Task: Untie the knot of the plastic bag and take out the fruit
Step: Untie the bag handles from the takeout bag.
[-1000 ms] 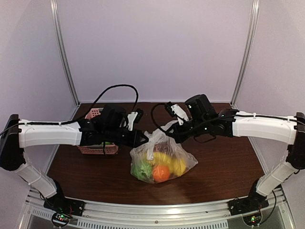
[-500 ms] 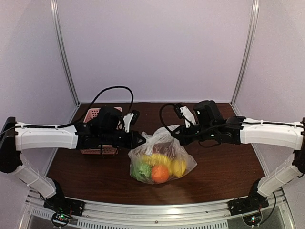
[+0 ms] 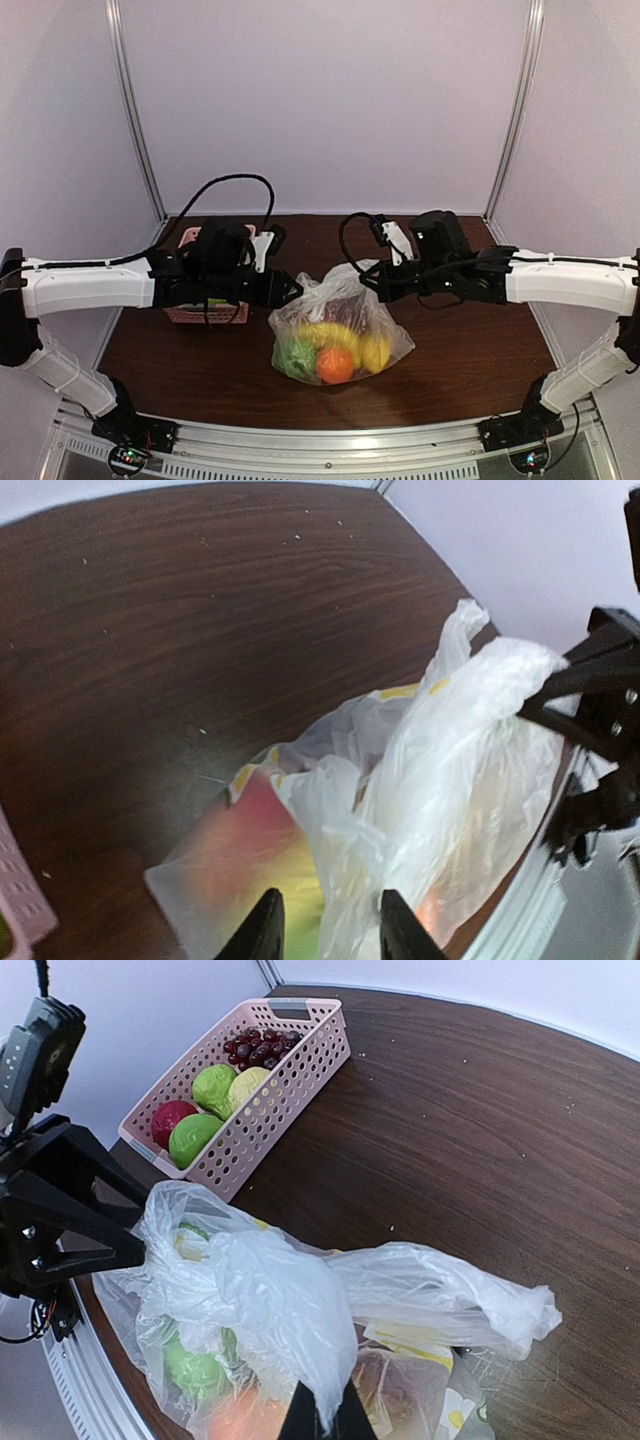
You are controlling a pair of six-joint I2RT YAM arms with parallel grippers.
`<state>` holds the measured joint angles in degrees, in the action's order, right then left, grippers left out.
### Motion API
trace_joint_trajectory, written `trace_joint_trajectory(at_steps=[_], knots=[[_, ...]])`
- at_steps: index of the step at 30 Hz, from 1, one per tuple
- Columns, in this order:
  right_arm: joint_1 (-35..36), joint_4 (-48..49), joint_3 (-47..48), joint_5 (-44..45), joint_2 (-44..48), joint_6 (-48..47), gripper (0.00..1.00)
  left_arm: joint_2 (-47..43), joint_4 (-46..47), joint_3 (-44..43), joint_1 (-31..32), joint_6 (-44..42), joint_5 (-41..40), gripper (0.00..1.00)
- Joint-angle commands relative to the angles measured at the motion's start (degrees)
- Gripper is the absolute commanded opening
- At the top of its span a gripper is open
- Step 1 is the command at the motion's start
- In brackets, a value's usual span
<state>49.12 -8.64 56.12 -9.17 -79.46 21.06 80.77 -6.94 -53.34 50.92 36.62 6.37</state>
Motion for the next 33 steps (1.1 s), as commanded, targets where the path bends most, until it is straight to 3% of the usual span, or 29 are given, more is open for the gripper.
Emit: trace_joint_trajectory(at_steps=[1,17,33], knots=[[-0.5,0.7,-0.5,-0.2,1.7,0.7,0.0,-2.5,-5.4,-5.6,-0.7,-6.3,-3.0,0.42],[-0.6,0.7,0.5,-0.5,0.8,1.0,0.0,6.7,-4.7,-17.0,3.0,-13.2,2.2,0.45],[-0.5,0.8,1.1,-0.6,-0.2,1.0,0.0,10.8,-8.3,-16.1,4.0,-14.3,-1.0,0.45]])
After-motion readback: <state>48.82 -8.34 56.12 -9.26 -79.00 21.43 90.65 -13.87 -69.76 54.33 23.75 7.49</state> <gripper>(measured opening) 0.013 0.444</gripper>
